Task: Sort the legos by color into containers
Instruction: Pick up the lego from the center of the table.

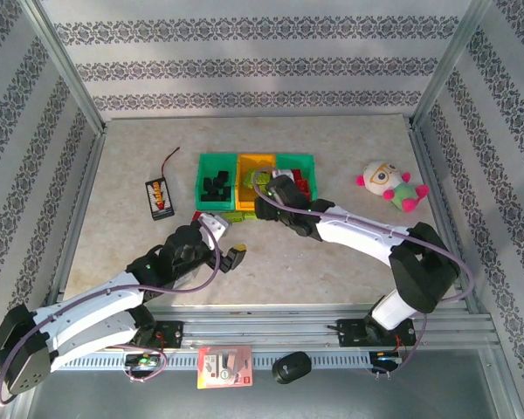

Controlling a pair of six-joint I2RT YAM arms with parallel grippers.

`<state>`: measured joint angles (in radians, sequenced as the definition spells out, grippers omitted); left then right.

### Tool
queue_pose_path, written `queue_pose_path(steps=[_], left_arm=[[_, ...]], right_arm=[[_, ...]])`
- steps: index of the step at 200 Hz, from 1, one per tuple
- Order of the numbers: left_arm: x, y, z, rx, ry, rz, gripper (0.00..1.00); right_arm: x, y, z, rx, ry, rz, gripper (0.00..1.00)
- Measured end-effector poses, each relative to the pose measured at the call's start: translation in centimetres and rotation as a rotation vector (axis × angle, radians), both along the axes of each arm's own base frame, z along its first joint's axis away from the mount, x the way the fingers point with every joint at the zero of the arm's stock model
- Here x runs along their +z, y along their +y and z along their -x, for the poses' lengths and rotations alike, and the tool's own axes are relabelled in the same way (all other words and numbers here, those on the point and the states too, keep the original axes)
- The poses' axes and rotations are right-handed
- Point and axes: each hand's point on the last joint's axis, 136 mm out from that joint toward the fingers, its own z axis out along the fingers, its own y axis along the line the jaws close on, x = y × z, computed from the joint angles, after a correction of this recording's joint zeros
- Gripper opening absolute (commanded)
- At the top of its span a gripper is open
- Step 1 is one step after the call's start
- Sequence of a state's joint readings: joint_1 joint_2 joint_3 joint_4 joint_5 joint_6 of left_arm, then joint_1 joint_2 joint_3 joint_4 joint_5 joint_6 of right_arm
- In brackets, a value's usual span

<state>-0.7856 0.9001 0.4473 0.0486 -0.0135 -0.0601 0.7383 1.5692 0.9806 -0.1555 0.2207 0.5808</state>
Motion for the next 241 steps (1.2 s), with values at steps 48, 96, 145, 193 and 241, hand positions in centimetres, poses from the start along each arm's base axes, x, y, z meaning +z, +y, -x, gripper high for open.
queue_pose_path(steps=[48, 96, 145, 193, 241], left_arm=[[-0.3, -0.8, 0.1, -0.036, 0.007, 0.007, 0.99], [0.3, -0.8, 0.1, -0.039, -0.006, 0.022, 0.99], [0.7, -0.9, 0.1, -0.040, -0.017, 0.033, 0.99], [0.9, -1.0, 0.0, -0.040, -0.025, 0.040, 0.99], [1.1, -1.0, -0.1, -0.035, -0.033, 0.045, 0.99]], right_arm=[[-4.6, -3.6, 0.2, -0.137, 0.123, 0.014, 0.65], [-7.6, -3.3, 0.1, -0.134, 0.199, 0.040, 0.60], [-8.5, -2.3, -0.6, -0.102, 0.221, 0.045, 0.46], [-8.6, -1.8, -0.7, -0.079, 0.228, 0.043, 0.26], [-8.5, -1.5, -0.4, -0.069, 0.232, 0.041, 0.26]])
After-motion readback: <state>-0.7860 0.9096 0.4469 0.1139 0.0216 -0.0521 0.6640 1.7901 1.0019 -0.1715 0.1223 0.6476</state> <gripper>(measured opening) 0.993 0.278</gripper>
